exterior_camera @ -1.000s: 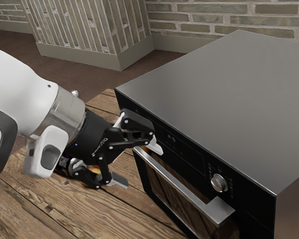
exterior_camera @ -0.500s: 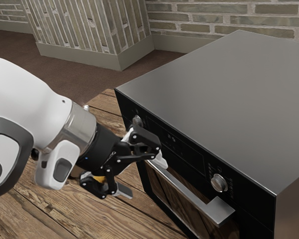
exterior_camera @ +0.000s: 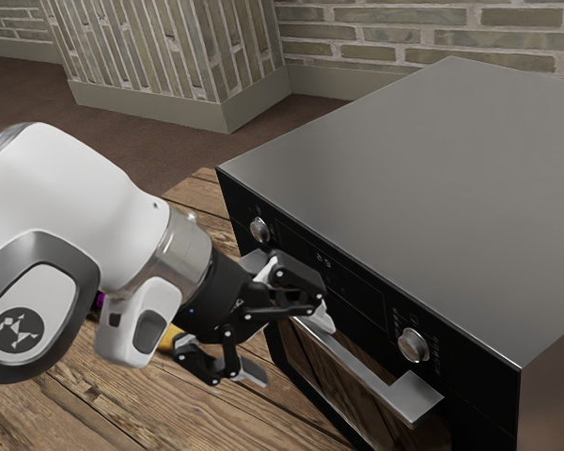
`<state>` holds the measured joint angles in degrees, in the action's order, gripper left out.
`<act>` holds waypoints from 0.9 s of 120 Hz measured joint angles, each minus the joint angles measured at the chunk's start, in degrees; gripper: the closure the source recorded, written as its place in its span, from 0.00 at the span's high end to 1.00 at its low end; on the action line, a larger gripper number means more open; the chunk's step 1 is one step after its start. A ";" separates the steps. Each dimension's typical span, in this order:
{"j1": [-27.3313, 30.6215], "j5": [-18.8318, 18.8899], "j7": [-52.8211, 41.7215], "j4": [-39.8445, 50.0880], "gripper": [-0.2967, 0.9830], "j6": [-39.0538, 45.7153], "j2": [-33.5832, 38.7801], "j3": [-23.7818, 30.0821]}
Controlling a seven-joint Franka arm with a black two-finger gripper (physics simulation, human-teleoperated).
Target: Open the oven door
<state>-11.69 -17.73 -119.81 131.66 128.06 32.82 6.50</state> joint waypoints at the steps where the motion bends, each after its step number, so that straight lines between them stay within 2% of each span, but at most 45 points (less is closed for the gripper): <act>1: -0.01 0.00 0.01 0.00 0.77 0.00 -0.01 0.00; 25: -0.08 -0.05 0.13 1.53 0.77 -0.43 0.65 0.57; 35: -0.08 -0.07 0.21 5.80 0.72 -0.54 6.49 1.23; 40: -0.47 -0.13 0.26 12.25 0.68 -0.68 16.12 2.59; 45: -2.64 -0.26 0.33 20.08 0.70 -1.68 29.63 3.94; 48: -5.60 -0.33 0.64 23.63 0.71 -3.56 38.99 7.72; 52: -13.77 -0.15 1.57 24.71 0.72 -7.00 49.06 15.33; 55: -26.58 3.32 3.12 19.65 0.73 -9.70 51.65 21.37; 58: -36.75 9.06 5.04 10.41 0.74 -12.54 48.07 23.25; 61: -39.97 15.04 7.20 -3.92 0.74 -16.42 39.69 20.19; 64: -35.41 20.40 9.43 -24.21 0.75 -21.34 25.95 14.97; 69: -23.59 26.95 13.06 -54.16 0.75 -29.50 2.83 6.54; 73: -14.79 30.10 16.93 -68.62 0.75 -35.29 -12.09 -0.53; 76: -9.43 29.97 20.11 -74.80 0.75 -38.79 -19.93 -6.18; 81: 1.21 25.27 25.29 -78.79 0.76 -42.86 -30.95 -12.98; 86: 10.34 21.76 30.12 -80.20 0.76 -45.65 -38.44 -15.22; 89: 13.44 20.19 32.85 -79.49 0.76 -47.02 -41.55 -15.98; 98: 13.40 16.19 40.29 -71.36 0.76 -48.77 -45.37 -17.11; 108: 12.71 13.71 47.55 -68.52 0.76 -49.69 -46.33 -17.47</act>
<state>1.02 -4.02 -72.27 63.13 78.37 -13.52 -10.97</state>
